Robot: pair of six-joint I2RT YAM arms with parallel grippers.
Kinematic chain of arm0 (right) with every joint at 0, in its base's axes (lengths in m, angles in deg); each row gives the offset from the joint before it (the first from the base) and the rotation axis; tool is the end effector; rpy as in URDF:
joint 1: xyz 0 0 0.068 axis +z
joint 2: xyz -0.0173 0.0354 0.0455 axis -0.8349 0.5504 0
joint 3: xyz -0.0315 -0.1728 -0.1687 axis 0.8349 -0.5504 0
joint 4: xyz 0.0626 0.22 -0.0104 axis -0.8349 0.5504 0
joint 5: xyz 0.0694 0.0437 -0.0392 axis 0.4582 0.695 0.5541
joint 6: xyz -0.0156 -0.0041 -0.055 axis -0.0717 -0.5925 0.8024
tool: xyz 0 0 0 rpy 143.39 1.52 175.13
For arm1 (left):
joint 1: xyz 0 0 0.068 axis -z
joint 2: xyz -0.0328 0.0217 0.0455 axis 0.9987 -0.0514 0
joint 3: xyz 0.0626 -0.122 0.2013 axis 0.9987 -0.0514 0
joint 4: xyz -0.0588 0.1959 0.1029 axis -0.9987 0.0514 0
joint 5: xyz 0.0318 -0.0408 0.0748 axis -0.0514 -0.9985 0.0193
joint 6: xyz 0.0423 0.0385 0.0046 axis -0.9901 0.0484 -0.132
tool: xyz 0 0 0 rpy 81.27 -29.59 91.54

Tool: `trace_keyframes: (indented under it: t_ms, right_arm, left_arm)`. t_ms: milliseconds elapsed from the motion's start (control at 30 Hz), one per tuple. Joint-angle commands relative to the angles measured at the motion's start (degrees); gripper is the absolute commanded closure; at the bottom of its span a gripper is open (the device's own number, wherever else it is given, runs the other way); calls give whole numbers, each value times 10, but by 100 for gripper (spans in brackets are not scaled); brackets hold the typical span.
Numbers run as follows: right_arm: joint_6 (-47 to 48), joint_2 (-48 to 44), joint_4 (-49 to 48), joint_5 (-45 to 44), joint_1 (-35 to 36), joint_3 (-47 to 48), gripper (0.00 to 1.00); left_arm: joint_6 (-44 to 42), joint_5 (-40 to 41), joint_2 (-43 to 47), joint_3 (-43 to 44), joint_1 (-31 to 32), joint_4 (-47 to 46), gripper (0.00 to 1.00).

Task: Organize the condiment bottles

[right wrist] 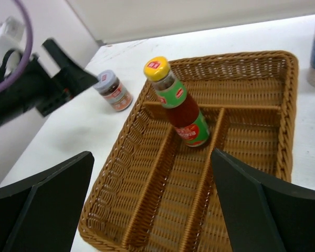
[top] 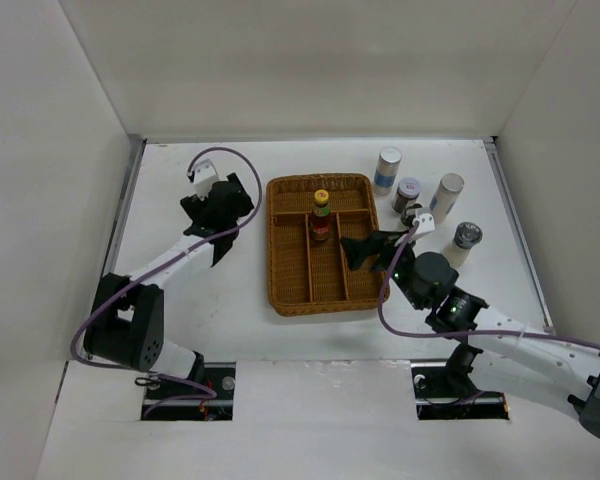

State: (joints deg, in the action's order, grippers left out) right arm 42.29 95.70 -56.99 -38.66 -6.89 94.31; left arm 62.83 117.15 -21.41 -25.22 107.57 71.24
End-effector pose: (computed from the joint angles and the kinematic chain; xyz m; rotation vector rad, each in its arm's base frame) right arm 0.1398 0.1402 0.2739 -0.0483 1.6229 0.6725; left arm 0.2742 -0.0778 0.2228 -0.5493 1.9028 0.0403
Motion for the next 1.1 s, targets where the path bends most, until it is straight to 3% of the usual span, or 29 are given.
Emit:
trace_keyframes:
  t_ms: [0,233,433,567,733,867,1067]
  right_arm:
    - [-8,-9,-46,17,16,-4,0]
    - [-3,-31,-41,17,34,-1,0]
    - [-2,-32,-40,17,38,-3,0]
    - [-2,-42,-37,16,39,-5,0]
    - [-3,-45,-33,17,39,-8,0]
    - [-2,-46,-31,17,39,-8,0]
    - [-3,-53,-31,17,29,-13,0]
  left_arm:
    - [-25,-29,-25,56,-32,-14,6]
    - [-63,-56,-115,117,-31,-5,6]
    - [-70,-52,-153,150,-32,-6,13]
    - [-78,-40,-171,161,-37,-8,21]
    - [-85,-38,-180,163,-38,-17,48]
    - [-88,-34,-165,154,-39,-17,64]
    - [-91,-13,-60,151,-19,-29,68]
